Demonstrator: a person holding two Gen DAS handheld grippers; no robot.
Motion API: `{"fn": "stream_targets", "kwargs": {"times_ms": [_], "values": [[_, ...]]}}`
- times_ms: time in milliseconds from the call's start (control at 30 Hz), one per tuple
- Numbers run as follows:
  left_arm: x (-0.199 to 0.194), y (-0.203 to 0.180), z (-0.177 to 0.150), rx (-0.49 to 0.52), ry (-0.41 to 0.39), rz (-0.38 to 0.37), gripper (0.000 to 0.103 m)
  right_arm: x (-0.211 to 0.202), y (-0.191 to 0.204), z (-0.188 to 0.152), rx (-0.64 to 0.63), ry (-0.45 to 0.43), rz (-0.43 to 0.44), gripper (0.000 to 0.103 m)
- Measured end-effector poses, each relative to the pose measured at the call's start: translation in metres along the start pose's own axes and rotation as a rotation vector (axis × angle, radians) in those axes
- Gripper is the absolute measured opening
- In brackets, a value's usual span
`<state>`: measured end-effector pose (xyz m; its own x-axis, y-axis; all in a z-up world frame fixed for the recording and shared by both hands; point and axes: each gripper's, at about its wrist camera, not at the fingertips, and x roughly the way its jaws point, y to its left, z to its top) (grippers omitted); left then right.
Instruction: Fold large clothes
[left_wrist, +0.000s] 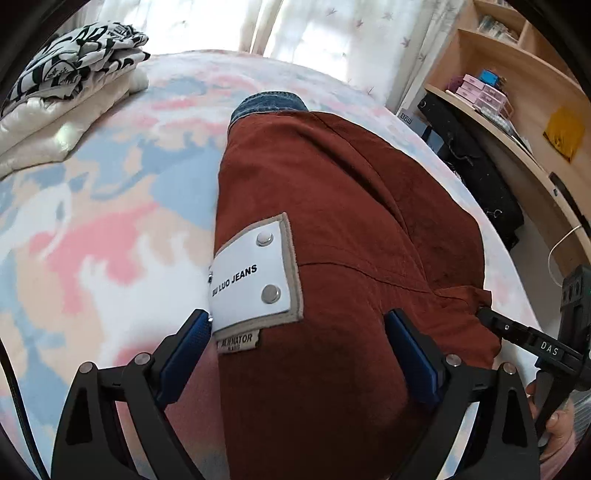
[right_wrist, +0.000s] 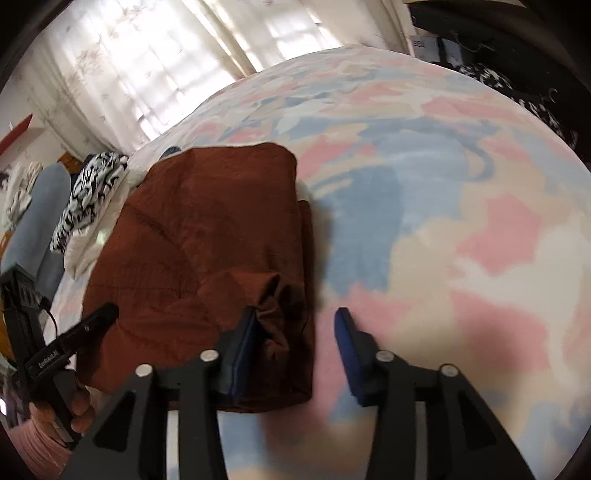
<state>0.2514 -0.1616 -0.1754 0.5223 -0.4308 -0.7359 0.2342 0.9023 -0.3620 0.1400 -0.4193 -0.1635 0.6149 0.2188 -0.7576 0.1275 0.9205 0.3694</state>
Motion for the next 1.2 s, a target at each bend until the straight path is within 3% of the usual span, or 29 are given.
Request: {"fn": "stream_targets", "kwargs": {"times_ms": [167, 267, 333, 433, 500, 600, 700, 800, 967, 1200], "values": [[-0.036, -0.006, 0.006, 0.067, -0.061, 0.034, 0.091, -0.036, 0.011, 0.004, 0.016, -0.088, 0.038, 0.046], [-0.048, -0.009, 0.021, 0.112, -0.105, 0.051, 0.082, -0.049, 0.026, 0.01, 0.002, -0.123, 0.064, 0.046], [-0.044, -0.013, 0.036, 0.145, -0.094, 0.071, 0.059, -0.049, 0.036, 0.018, 0.003, -0.125, 0.1, 0.046], [-0.023, -0.021, 0.057, 0.193, -0.037, 0.058, 0.046, -0.037, 0.053, 0.03, 0.009, -0.107, 0.143, 0.046], [-0.001, -0.031, 0.067, 0.241, 0.027, 0.045, 0.046, -0.025, 0.065, 0.036, 0.003, -0.089, 0.159, 0.046], [0.024, -0.05, 0.085, 0.324, 0.048, 0.078, 0.046, -0.001, 0.077, 0.045, 0.002, -0.052, 0.157, 0.046], [0.042, -0.06, 0.105, 0.306, 0.071, 0.06, 0.046, 0.021, 0.083, 0.054, 0.013, -0.024, 0.148, 0.046], [0.063, -0.068, 0.116, 0.34, 0.079, 0.099, 0.046, 0.037, 0.081, 0.058, 0.014, -0.011, 0.12, 0.046], [0.101, -0.068, 0.112, 0.401, 0.136, 0.241, 0.048, 0.044, 0.06, 0.049, -0.007, 0.009, 0.031, 0.045], [0.112, -0.062, 0.108, 0.383, 0.088, 0.294, 0.046, 0.02, 0.014, 0.011, -0.014, -0.022, -0.031, 0.036]]}}
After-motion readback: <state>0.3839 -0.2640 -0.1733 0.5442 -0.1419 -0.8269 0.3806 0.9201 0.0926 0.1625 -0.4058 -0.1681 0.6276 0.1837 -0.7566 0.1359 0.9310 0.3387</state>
